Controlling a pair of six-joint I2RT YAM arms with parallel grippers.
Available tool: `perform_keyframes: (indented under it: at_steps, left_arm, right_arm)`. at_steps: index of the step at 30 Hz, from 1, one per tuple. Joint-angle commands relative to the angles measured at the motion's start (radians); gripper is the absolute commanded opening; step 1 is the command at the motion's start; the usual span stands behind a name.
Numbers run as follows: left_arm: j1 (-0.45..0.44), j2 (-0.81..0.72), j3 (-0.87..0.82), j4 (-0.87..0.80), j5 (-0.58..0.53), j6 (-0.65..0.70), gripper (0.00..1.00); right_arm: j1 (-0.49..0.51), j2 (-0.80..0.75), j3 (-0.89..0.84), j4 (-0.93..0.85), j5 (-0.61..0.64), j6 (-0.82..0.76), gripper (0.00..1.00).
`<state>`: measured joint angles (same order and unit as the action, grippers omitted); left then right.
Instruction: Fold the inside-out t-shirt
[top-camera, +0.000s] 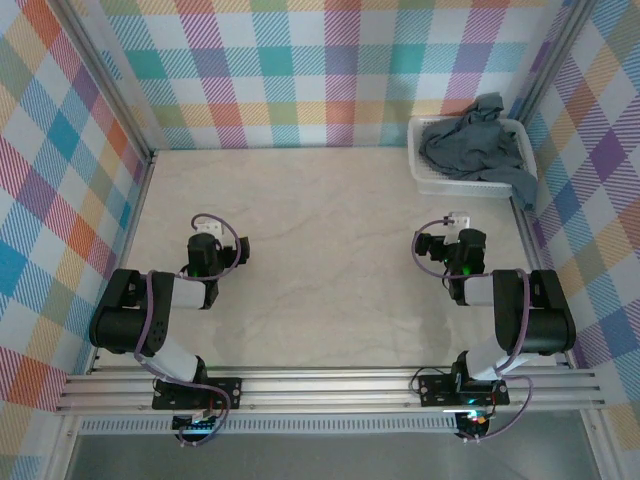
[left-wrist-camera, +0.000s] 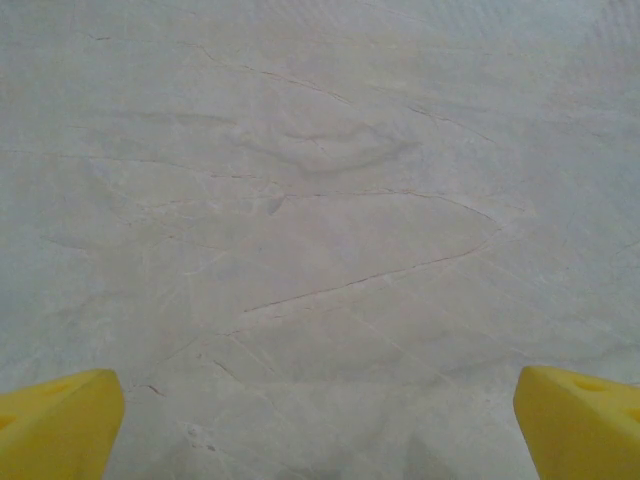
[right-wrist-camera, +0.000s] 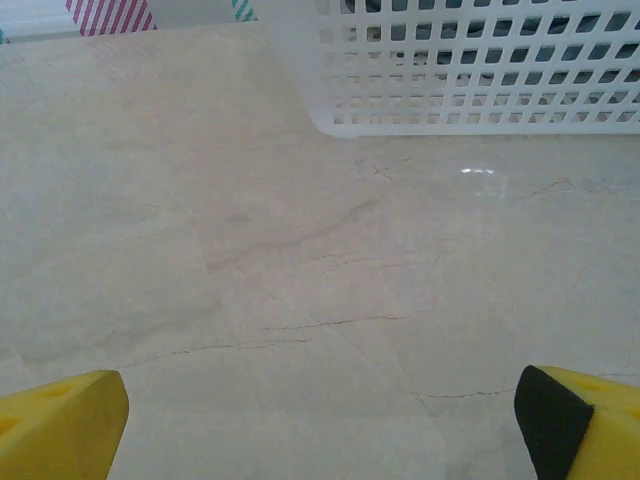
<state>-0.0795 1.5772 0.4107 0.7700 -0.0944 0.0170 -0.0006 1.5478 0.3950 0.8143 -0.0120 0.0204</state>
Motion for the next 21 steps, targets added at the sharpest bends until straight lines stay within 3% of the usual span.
perform_keyframes:
  at_steps: [1,21]
  left_arm:
    - [0.013,-0.010,0.013,0.034,0.007,0.012,1.00]
    - [0.014,-0.013,0.012,0.035,0.012,0.015,1.00]
  right_arm:
    - [0.001,-0.011,0.018,0.016,-0.017,-0.010,1.00]
    - [0.001,-0.042,0.026,-0.015,0.025,0.011,1.00]
